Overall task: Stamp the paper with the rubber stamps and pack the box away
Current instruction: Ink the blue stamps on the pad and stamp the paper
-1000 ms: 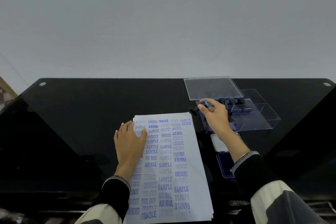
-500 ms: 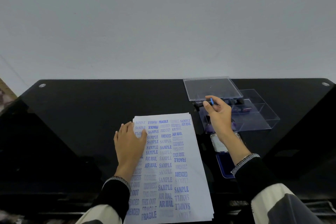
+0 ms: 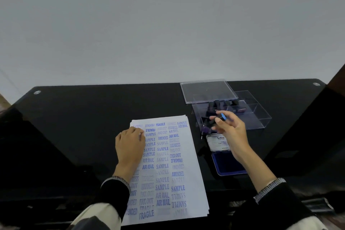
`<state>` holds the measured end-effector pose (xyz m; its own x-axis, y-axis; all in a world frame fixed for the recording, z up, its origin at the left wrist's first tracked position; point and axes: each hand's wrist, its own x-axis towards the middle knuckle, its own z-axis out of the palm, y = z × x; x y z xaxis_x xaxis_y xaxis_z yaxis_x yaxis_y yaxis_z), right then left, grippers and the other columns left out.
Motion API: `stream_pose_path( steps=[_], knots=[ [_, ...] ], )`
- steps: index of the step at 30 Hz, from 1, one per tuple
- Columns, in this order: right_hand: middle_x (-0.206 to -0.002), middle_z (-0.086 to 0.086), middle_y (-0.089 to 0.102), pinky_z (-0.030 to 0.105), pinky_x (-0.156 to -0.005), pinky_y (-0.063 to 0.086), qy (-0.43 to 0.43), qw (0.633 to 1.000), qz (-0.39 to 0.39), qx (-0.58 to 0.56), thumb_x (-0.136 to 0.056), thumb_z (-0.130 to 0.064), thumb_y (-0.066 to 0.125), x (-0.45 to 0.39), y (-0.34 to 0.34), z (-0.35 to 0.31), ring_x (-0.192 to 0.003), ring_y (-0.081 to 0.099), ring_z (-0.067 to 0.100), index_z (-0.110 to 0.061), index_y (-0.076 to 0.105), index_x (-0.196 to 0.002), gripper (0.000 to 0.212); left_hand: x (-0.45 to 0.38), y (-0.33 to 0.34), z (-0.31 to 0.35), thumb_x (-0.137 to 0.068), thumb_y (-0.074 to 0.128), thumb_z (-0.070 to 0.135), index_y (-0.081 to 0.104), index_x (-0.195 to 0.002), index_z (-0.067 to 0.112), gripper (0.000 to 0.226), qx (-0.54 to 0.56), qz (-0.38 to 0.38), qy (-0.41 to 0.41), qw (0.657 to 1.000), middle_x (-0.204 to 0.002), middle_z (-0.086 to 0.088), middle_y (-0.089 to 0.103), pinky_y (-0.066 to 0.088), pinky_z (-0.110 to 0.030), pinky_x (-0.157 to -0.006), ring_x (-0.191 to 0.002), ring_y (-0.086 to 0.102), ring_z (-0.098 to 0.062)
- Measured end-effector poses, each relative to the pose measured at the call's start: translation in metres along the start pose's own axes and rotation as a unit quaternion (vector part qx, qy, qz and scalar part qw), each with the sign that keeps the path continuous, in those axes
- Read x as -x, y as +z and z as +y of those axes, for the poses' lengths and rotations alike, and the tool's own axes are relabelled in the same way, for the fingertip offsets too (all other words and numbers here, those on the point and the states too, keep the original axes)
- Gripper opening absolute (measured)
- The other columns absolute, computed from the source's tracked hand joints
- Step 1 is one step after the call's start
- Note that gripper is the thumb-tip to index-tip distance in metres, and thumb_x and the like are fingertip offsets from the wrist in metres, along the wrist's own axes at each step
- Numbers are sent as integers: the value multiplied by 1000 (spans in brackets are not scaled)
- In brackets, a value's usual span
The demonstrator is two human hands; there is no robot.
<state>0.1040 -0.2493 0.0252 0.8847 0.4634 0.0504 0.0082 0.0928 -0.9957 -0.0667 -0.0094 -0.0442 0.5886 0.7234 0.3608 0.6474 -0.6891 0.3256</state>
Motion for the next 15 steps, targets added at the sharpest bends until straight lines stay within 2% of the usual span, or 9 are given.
stream_pose_path(
  steps=[3,4,6,8,10,12,15],
  knots=[
    [-96,16,68,27,-59,51,34,999,-12,-3,-91,5,52,13,-20,5,-65,62,22,-8,61,-99,18,1,-6,15,-98,45,29,68,-104,21,25,-70,-41,-11,997,-110,3,66,32,-45,-111,-109,57,-15],
    [-93,17,67,26,-56,50,41,999,-11,-2,-92,2,51,17,-27,8,-63,61,21,-7,60,-97,13,5,-6,22,-98,44,29,67,-108,21,26,-61,-43,-13,997,-116,3,64,29,-45,-114,-116,54,-16],
    [-87,17,65,25,-52,48,45,999,-1,20,-94,-6,53,25,-40,15,-58,60,19,-6,59,-92,6,18,-4,39,-99,46,25,64,-120,19,29,52,-34,6,998,-131,1,58,25,-39,-114,-126,48,-16],
    [-84,16,65,22,-47,45,41,998,15,47,-95,-11,53,30,-52,24,-52,59,16,-6,56,-88,9,35,-7,60,-99,50,25,61,-125,20,30,195,-57,65,977,-134,6,55,28,-25,-110,-126,47,-11],
    [-80,13,67,20,-42,40,45,996,35,74,-96,-12,51,35,-62,31,-46,54,14,-10,50,-84,12,54,-11,86,-97,54,30,60,-125,25,30,264,-112,146,947,-131,12,55,32,-20,-106,-121,47,-4],
    [-78,10,68,19,-40,37,56,993,46,98,-97,-10,47,39,-70,35,-44,49,12,-14,47,-81,17,68,-12,106,-93,58,40,56,-131,27,40,281,-166,201,924,-132,15,52,34,-24,-108,-122,44,0],
    [-77,11,64,17,-41,35,58,991,53,108,-97,-8,45,41,-76,36,-43,44,11,-14,48,-79,19,77,-5,124,-85,57,60,38,-146,28,71,212,-226,251,917,-148,16,35,15,-22,-115,-138,24,-3]
  ],
)
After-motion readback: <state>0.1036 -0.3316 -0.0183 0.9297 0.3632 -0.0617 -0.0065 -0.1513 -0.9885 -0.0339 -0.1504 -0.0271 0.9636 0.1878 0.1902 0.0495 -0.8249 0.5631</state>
